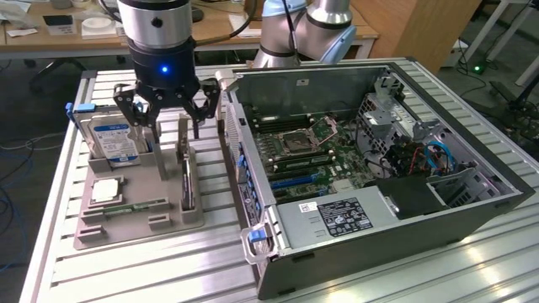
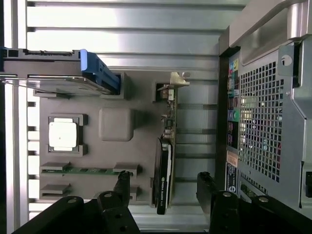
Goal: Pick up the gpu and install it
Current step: 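Pick up the gpu and move the gpu toward the slot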
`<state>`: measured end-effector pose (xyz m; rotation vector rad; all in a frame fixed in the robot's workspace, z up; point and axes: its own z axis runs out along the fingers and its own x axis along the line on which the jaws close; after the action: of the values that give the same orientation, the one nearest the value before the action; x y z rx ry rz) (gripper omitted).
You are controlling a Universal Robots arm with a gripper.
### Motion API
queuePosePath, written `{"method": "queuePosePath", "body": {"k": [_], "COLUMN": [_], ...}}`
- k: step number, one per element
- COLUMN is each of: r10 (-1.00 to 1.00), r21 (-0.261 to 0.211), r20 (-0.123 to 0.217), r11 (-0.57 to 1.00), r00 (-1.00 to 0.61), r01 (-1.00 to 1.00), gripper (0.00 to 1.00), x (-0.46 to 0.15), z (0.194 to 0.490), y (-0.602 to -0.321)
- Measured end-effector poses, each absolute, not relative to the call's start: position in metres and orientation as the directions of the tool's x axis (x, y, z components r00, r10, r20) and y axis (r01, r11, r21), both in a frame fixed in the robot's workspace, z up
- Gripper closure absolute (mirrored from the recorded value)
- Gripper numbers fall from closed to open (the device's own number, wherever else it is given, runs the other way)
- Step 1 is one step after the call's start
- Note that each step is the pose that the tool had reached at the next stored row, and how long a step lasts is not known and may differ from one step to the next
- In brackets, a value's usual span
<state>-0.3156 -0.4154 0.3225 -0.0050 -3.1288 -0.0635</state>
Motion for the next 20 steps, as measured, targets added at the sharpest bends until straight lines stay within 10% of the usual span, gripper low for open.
{"method": "queuePosePath", "body": {"k": [20], "r10": [0.033], "r21": [0.041], "r20": [0.012], "r11": [0.999], "r00": [-0.999], "r01": [0.034], "gripper": [0.34], "x": [-0.312], "z": [0.302], "y": [-0.421]}}
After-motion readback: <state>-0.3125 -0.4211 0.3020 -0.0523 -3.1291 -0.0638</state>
